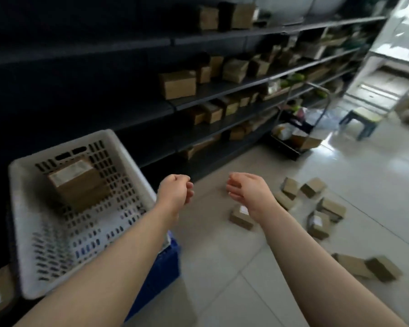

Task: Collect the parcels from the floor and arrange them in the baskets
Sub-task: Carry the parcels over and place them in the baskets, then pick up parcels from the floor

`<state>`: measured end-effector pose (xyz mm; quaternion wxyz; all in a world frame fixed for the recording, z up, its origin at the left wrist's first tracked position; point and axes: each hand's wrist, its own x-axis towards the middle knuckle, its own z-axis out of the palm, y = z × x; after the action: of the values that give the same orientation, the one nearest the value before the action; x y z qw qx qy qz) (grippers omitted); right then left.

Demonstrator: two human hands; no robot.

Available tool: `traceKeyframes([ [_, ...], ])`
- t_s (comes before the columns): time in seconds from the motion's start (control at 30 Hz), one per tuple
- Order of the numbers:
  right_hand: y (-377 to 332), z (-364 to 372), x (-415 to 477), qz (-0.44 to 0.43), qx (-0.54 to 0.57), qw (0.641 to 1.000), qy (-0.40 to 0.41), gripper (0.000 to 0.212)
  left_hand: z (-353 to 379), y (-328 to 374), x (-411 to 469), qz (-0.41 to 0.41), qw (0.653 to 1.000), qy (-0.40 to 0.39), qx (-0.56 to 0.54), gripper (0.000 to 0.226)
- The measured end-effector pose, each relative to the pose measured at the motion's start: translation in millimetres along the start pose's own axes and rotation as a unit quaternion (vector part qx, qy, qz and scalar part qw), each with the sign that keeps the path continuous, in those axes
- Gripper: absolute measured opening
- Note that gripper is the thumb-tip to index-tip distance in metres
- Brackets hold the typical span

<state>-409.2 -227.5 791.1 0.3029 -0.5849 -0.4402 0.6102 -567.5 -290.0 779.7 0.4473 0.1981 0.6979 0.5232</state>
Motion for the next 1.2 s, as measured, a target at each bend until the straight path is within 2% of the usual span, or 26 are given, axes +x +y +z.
traceKeyframes([
  [0.13, 6.6, -112.5, 3.6, 0.023, 0.037, 0.996, 0.071, 0.029, 105.8, -5.8, -21.9, -0.01, 0.996, -0.084, 0.04, 0.016],
  [0.3, 16.5, -213.1, 11.5, 0.053, 0.1, 0.985, 0.132, 0.035, 206.8, -15.7, -30.9, -0.027, 0.983, -0.16, 0.089, 0.016],
  [0.37, 24.6, -247.2, 25.2, 0.063, 0.112, 0.979, 0.156, 0.034, 241.4, -20.6, -20.0, -0.046, 0.979, -0.176, 0.097, 0.016],
  [0.53, 43.2, -312.2, 82.2, 0.089, 0.109, 0.968, 0.208, 0.014, 322.4, -38.3, 28.2, -0.072, 0.972, -0.195, 0.109, 0.018],
  [0.6, 43.8, -332.5, 112.1, 0.097, 0.109, 0.966, 0.212, 0.014, 352.6, -43.1, 49.6, -0.085, 0.968, -0.206, 0.12, 0.018],
  [0.77, 24.1, -371.7, 200.0, 0.117, 0.115, 0.96, 0.225, 0.022, 426.4, -37.5, 118.7, -0.122, 0.962, -0.202, 0.135, 0.019],
  [0.9, 4.1, -396.0, 271.3, 0.141, 0.114, 0.957, 0.226, 0.02, 476.0, -21.5, 176.7, -0.129, 0.963, -0.18, 0.151, 0.02],
  [1.2, 5.2, -431.9, 432.1, 0.191, 0.07, 0.964, 0.171, 0.026, 557.1, -42.1, 303.7, -0.185, 0.966, -0.097, 0.154, 0.019],
])
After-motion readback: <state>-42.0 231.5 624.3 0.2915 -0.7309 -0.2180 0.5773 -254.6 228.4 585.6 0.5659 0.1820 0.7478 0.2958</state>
